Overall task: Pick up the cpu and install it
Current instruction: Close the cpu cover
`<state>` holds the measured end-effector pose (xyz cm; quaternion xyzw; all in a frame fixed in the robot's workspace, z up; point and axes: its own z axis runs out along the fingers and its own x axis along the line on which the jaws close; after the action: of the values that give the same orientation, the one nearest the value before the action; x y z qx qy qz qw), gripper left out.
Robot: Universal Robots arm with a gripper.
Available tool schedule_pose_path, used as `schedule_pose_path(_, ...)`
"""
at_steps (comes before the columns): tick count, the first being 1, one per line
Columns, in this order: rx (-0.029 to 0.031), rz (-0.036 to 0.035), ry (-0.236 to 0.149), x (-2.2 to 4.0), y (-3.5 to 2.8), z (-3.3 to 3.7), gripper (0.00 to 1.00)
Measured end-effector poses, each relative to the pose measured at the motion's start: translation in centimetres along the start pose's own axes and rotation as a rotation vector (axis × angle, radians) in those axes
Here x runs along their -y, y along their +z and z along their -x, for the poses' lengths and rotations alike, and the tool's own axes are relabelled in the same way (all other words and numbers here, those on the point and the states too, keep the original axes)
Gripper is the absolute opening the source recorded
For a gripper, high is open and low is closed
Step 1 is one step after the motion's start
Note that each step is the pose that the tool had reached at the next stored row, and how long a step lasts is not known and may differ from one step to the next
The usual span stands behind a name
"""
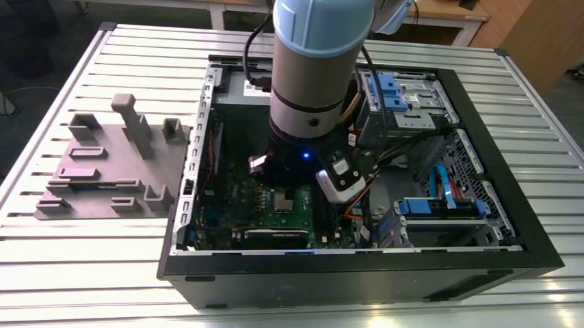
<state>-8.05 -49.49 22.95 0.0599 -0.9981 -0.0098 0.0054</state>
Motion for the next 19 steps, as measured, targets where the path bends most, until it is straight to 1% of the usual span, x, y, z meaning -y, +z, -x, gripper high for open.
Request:
schedule_pose_path(7, -0.0026, -0.0011, -0.128, 0.00, 0.09, 0.00, 0.11)
schedule_pose_path(9, -0.0030, -0.0013, -0.153, 0.00, 0.11, 0.00, 0.11)
schedule_pose_path(10, -0.0032, -0.0014, -0.158, 0.00, 0.11, 0.00, 0.11)
schedule_pose_path(19, -0.0032, -0.0013, -0.160, 0.00, 0.11, 0.00, 0.11)
